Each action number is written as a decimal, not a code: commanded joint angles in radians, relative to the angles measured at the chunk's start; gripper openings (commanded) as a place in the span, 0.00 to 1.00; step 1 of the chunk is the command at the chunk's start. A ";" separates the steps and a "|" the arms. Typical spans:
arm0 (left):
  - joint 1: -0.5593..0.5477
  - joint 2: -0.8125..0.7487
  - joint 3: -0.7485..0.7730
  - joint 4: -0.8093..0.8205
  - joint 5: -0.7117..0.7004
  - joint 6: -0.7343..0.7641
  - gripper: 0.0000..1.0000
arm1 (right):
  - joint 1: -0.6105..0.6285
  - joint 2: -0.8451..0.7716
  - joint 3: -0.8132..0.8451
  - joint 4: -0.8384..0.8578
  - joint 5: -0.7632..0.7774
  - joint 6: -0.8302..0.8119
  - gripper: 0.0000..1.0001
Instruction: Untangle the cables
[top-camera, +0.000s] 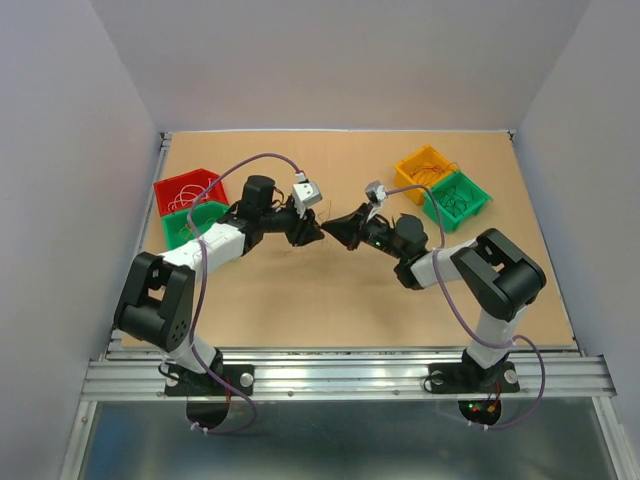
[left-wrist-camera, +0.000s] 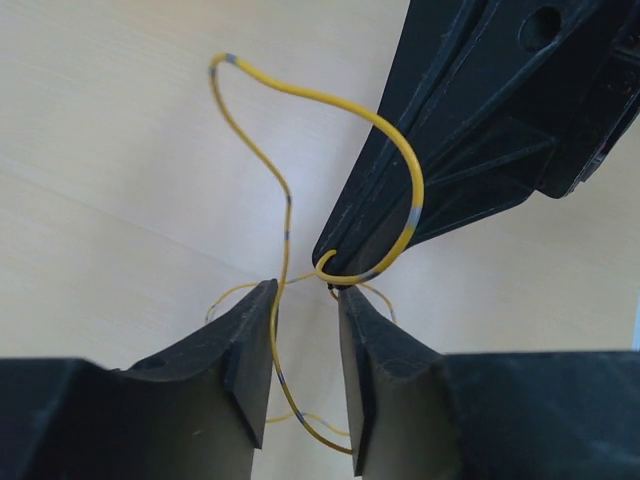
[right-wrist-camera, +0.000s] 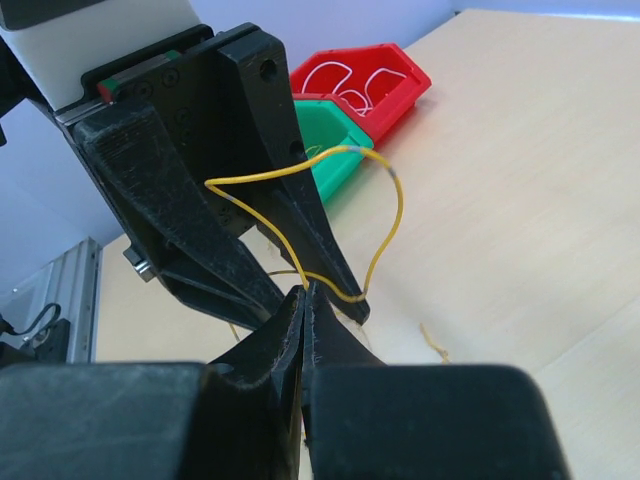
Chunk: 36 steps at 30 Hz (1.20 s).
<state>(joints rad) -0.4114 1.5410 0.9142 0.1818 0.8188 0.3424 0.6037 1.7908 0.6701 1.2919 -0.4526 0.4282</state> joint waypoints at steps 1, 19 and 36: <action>-0.007 0.004 0.052 -0.013 0.014 0.012 0.39 | 0.005 0.022 -0.023 0.415 -0.009 0.052 0.00; -0.024 0.033 0.084 -0.076 0.052 0.041 0.14 | 0.010 0.030 -0.015 0.455 0.009 0.064 0.01; -0.023 -0.031 0.089 -0.107 -0.068 0.017 0.00 | 0.008 -0.065 -0.127 0.449 0.115 -0.002 0.59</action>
<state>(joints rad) -0.4274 1.5841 0.9672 0.0795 0.8085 0.3729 0.6037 1.7943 0.5987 1.2938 -0.3985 0.4664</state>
